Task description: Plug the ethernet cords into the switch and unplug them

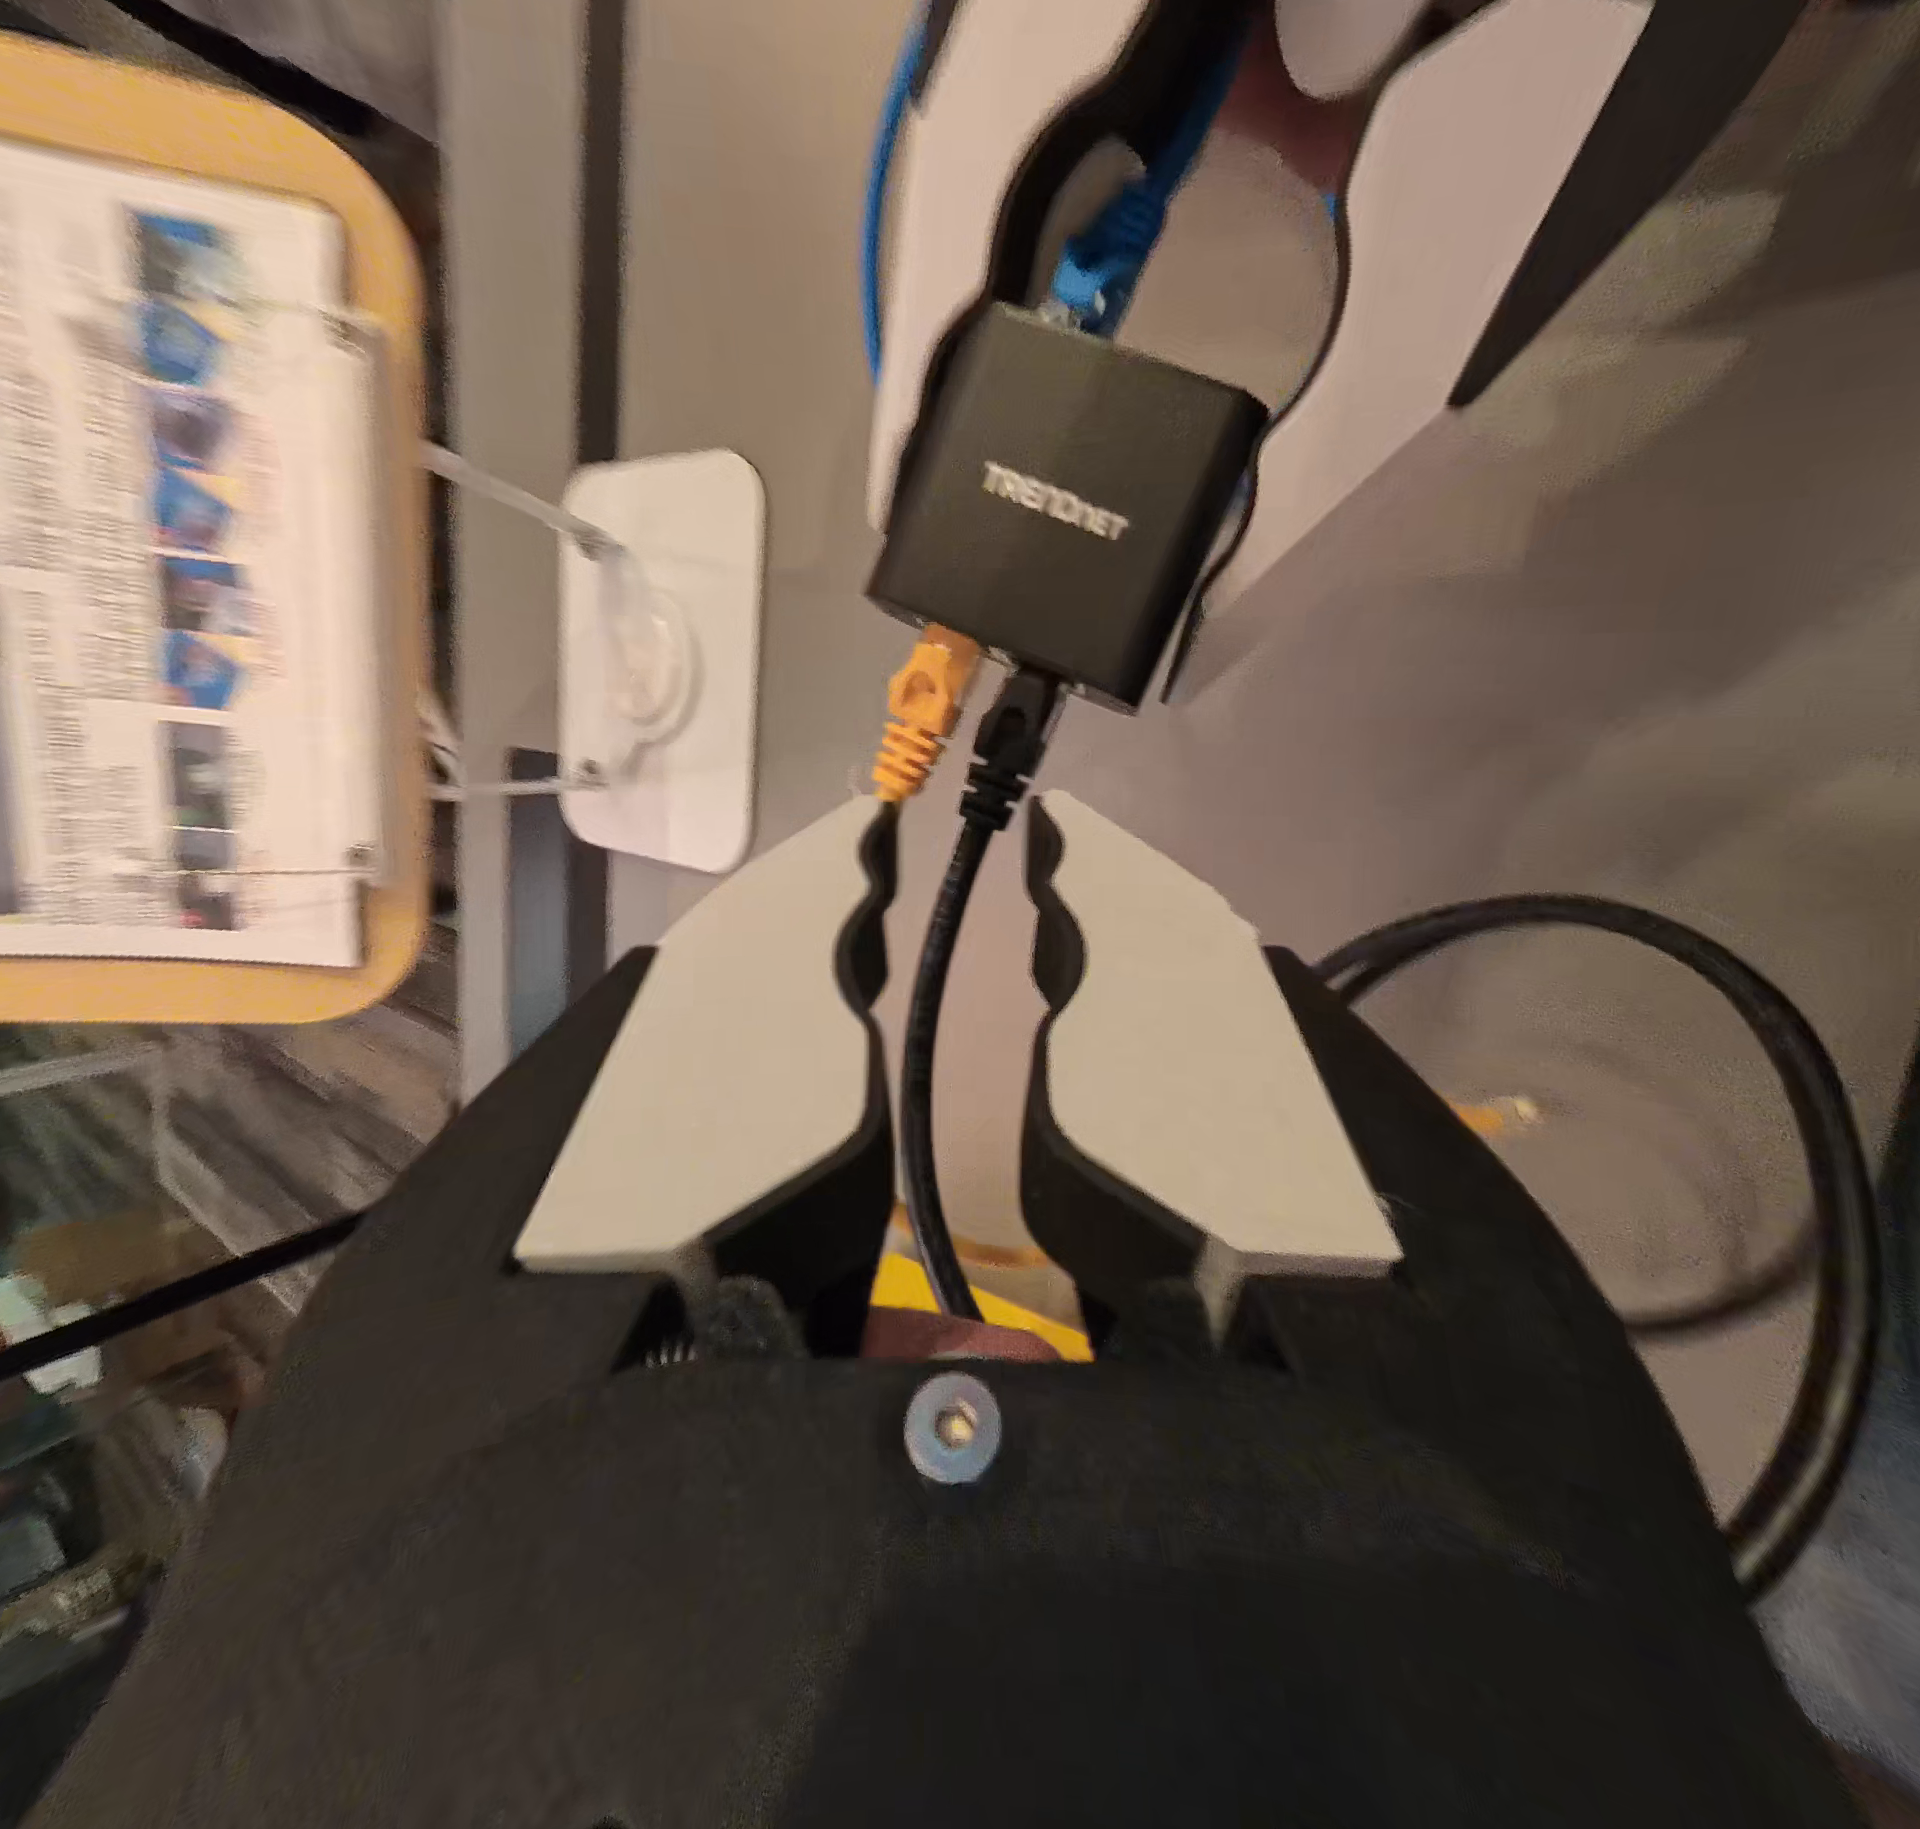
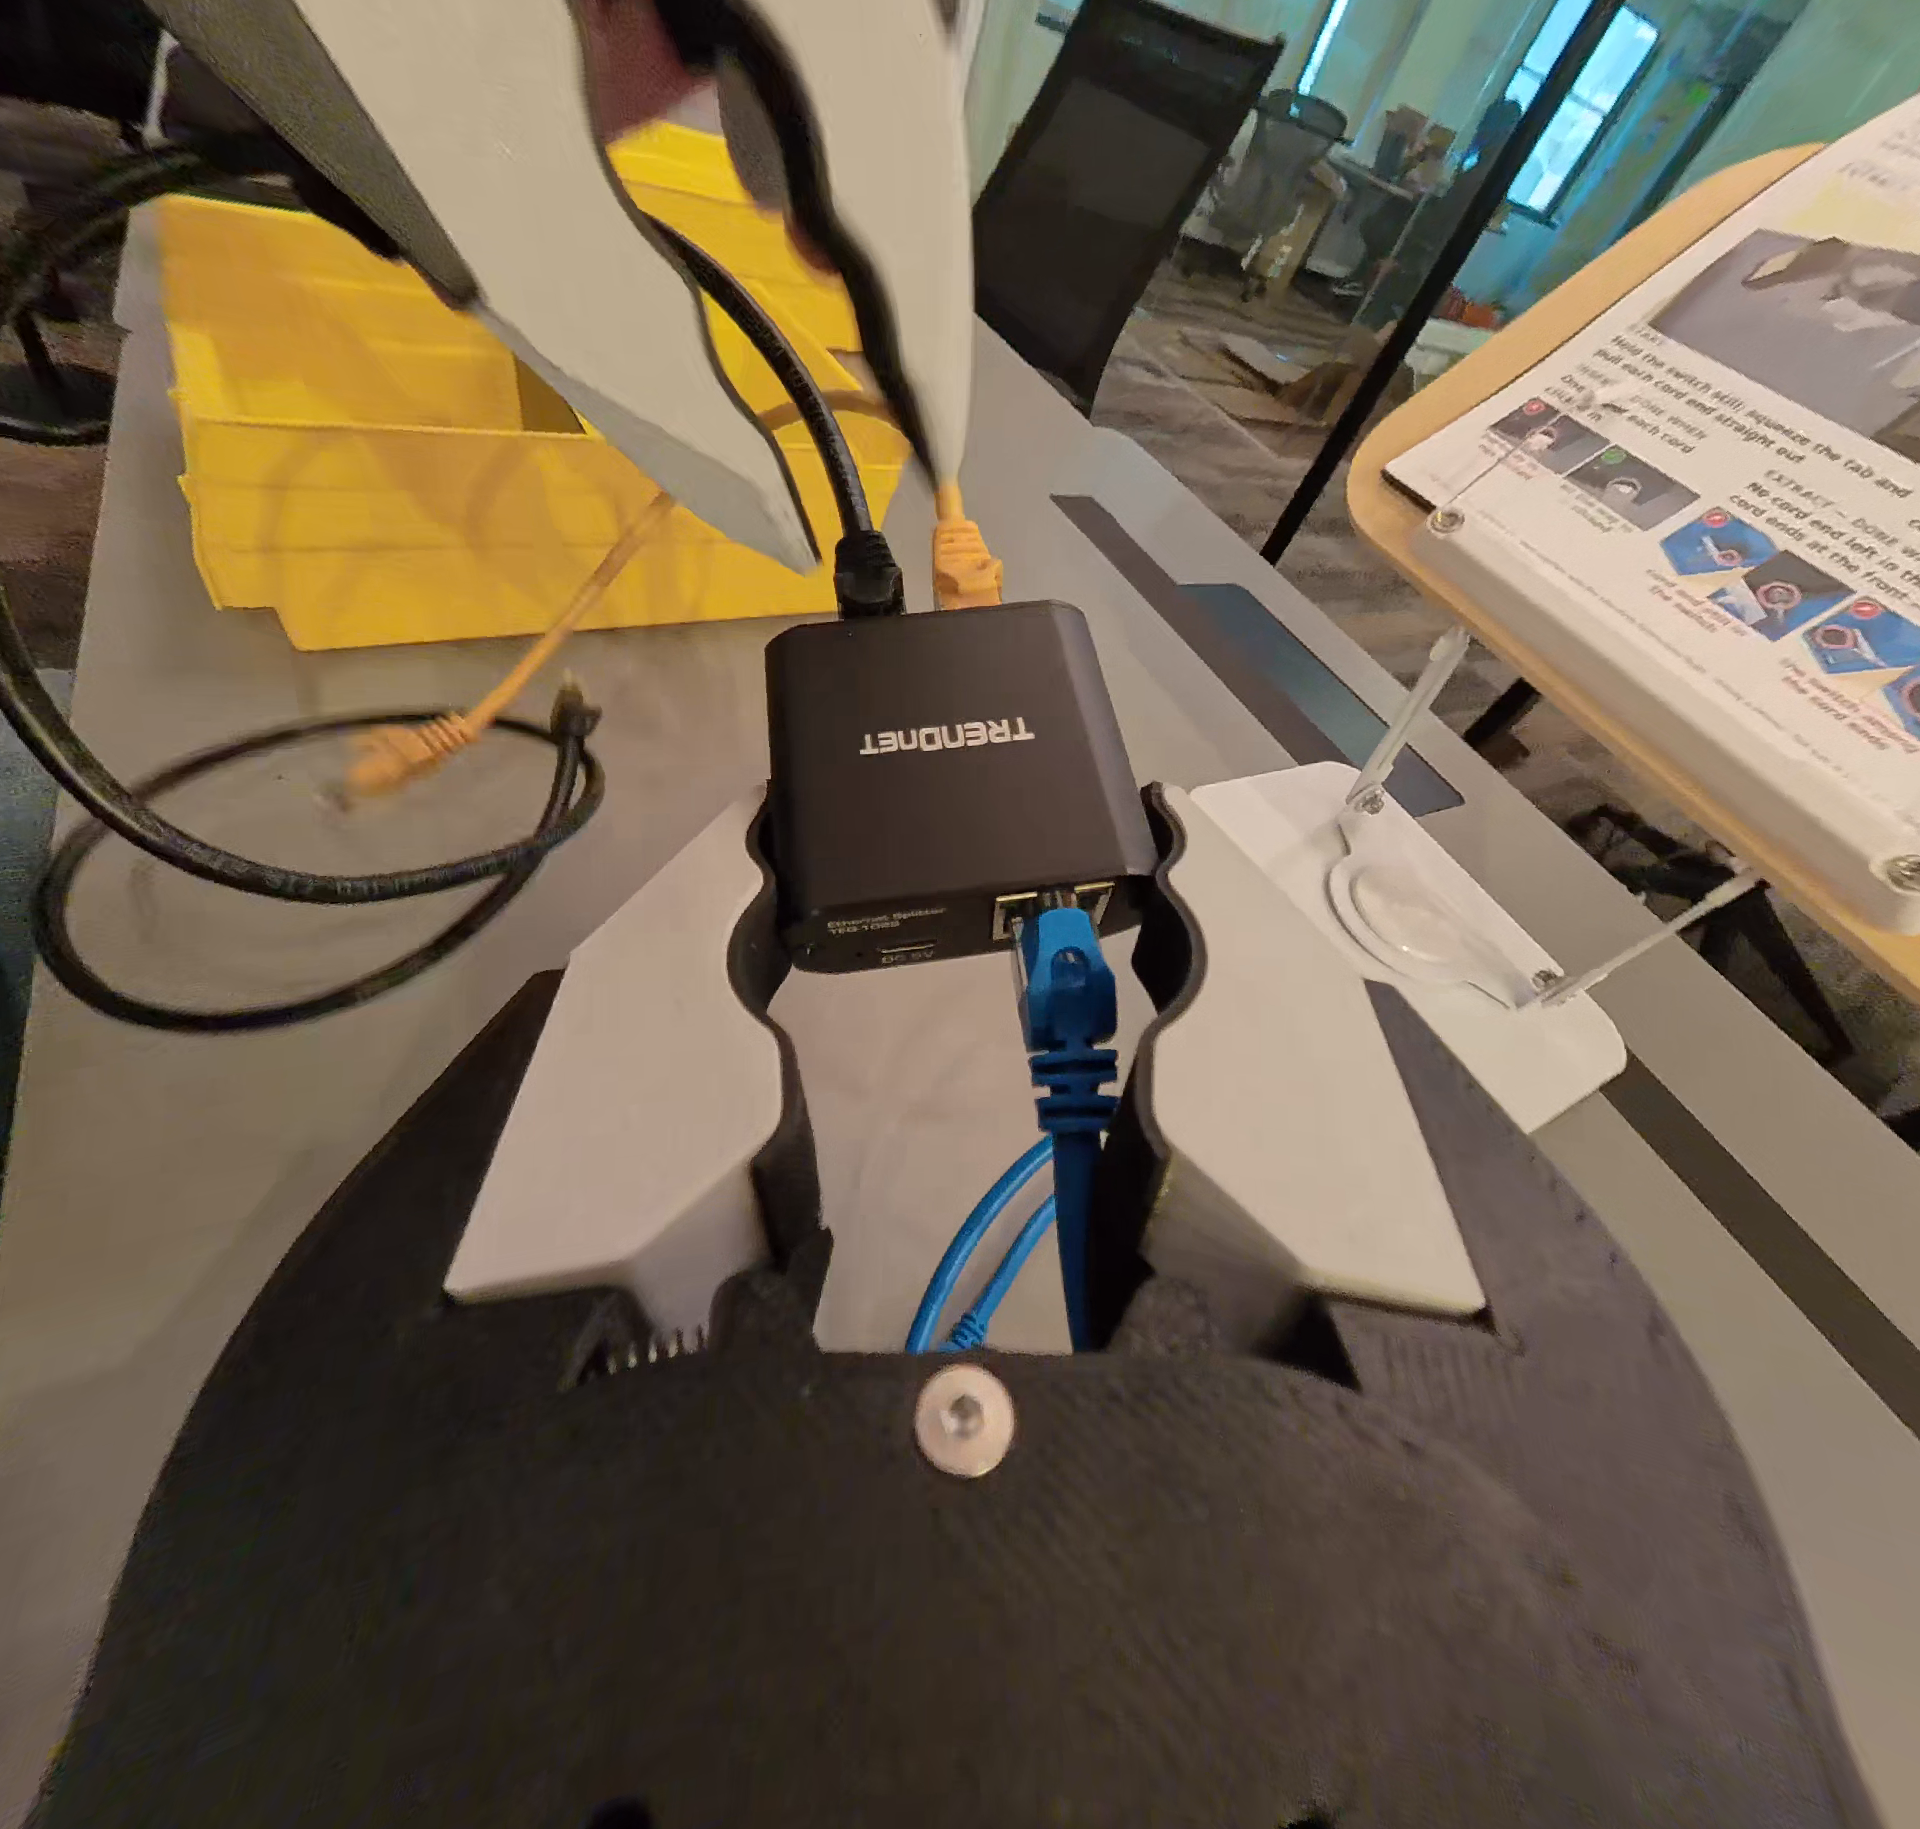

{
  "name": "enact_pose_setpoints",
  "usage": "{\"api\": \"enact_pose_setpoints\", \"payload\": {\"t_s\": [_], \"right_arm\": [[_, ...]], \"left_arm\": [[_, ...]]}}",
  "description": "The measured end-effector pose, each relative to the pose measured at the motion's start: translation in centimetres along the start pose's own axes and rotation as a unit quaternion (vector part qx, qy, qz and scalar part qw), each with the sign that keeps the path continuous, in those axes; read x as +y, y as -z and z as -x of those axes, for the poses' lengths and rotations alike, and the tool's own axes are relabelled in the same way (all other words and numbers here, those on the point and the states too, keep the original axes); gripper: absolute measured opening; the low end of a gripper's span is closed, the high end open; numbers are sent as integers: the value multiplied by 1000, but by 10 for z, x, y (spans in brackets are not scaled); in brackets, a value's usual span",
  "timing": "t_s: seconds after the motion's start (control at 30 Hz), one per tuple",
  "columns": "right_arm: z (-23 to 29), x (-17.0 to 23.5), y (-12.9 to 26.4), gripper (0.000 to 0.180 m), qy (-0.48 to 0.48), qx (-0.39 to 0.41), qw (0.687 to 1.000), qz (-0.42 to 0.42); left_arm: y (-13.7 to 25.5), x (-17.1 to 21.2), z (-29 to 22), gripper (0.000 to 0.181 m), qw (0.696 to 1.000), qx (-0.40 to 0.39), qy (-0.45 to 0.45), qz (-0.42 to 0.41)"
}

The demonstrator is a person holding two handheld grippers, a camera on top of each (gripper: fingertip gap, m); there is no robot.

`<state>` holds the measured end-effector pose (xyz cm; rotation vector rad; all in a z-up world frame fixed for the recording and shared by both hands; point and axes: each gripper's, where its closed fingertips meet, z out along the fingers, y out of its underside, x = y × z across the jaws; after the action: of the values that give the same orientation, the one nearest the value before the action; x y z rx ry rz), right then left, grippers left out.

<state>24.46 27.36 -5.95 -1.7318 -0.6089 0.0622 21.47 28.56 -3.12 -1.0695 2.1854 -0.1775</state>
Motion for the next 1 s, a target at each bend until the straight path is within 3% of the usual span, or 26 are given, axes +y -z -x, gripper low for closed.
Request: {"api": "enact_pose_setpoints", "payload": {"t_s": [0.07, 0.23, 0.37, 0.47, 0.6, 0.8, 0.9, 1.0], "right_arm": [[-1, -5, 4, 64, -4, 8, 1000, 14], [-9, -35, 29, 64, -34, 32, 999, 2], [-25, -70, 59, 64, -38, 57, 998, -15], [-40, -98, 83, 64, -29, 76, 996, -31], [-63, -135, 115, 64, -18, 97, 994, -51], [-102, -185, 169, 65, -3, 134, 988, -78], [-128, -184, 191, 65, 8, 167, 984, -61], [-155, -155, 205, 65, 1, 188, 982, -16]], "left_arm": [[26, -10, 16, 37, 997, -60, 13, -43], [107, -12, 41, 38, 975, -172, 55, -127], [179, 1, 58, 38, 934, -273, 104, -204], [212, 22, 62, 35, 910, -313, 141, -232], [214, 54, 54, 32, 906, -322, 171, -215], [175, 84, 30, 30, 925, -295, 177, -163], [149, 95, 17, 30, 936, -280, 171, -132], [128, 101, 7, 29, 938, -263, 181, -134]]}}
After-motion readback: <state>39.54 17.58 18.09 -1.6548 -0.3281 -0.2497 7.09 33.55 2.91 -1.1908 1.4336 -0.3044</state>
